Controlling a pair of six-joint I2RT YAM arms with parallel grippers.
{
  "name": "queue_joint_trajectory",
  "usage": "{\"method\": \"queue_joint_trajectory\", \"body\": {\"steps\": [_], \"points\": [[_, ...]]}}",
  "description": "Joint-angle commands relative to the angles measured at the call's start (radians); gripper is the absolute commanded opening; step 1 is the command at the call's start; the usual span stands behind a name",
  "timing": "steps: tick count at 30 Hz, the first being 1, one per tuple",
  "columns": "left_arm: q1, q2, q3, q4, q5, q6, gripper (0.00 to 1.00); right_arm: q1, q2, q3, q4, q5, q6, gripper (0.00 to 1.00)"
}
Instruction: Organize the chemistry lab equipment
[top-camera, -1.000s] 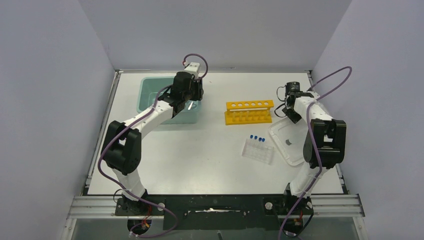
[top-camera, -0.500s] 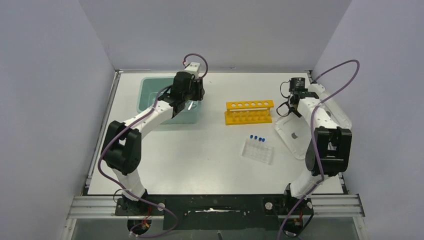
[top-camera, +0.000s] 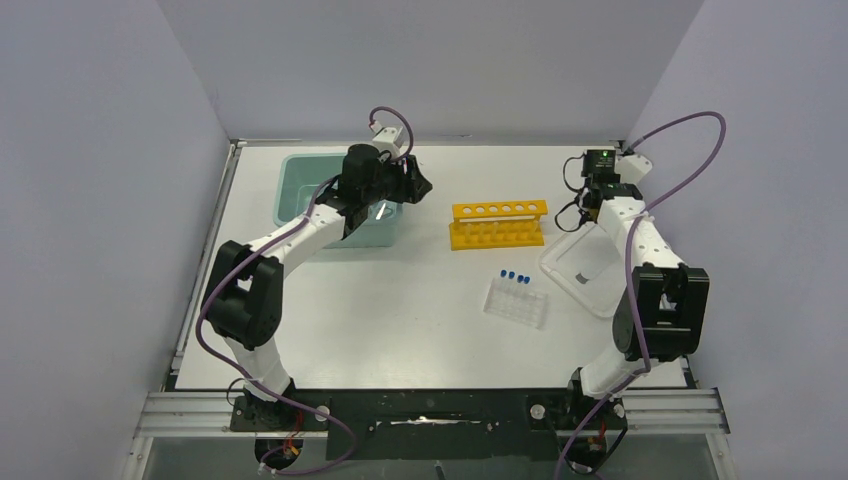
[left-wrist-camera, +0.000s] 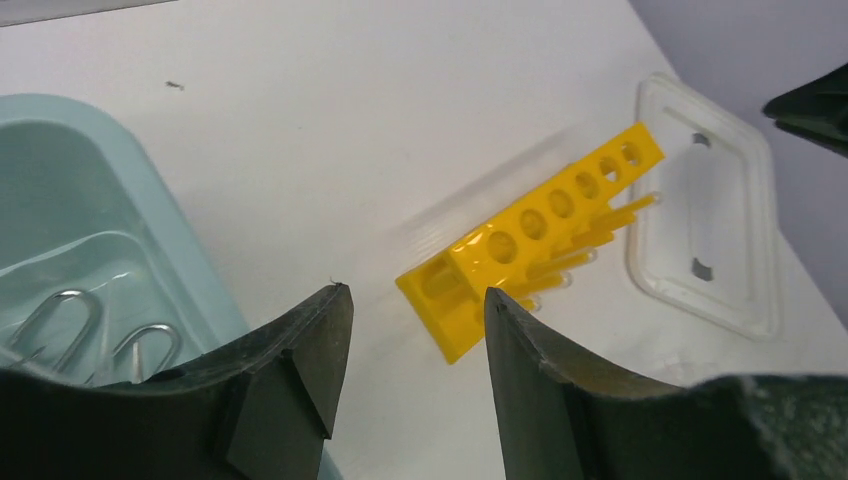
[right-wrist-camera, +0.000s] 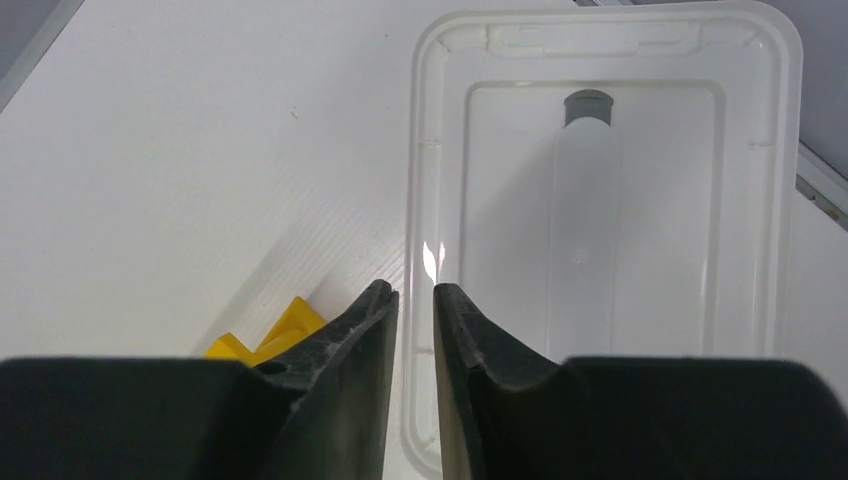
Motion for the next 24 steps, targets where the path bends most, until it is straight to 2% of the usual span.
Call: {"method": "queue_joint_trajectory", "body": {"steps": [1,4,9,10,11,13,20,24], "points": [[0.002,-0.042,0.006,0.163,0.169,-0.071,0.51,0.004,-0.023,0.011,0.051,0.002,-0.020,0.30],[0.003,-0.049,0.006,0.165,0.171,-0.073,0.51,-0.008,0.027,0.021,0.035,-0.033,-0.006,0.46],[0.005,-0.048,0.001,0.171,0.175,-0.077,0.51,-0.026,0.138,0.053,0.035,-0.110,-0.009,0.60],[0.005,-0.046,0.000,0.173,0.176,-0.080,0.51,-0.027,0.164,0.065,0.029,-0.117,-0.009,0.65],[0.005,-0.045,-0.001,0.172,0.179,-0.082,0.51,-0.026,0.187,0.073,0.029,-0.125,-0.012,0.76],[0.007,-0.045,-0.006,0.173,0.180,-0.084,0.51,-0.031,0.224,0.083,0.029,-0.145,-0.007,0.83],[0.011,-0.050,-0.011,0.166,0.178,-0.081,0.51,-0.040,0.363,0.156,-0.038,-0.122,0.011,0.82],[0.013,-0.044,-0.007,0.162,0.179,-0.080,0.51,-0.044,0.414,0.184,-0.076,-0.104,0.023,0.71]]}}
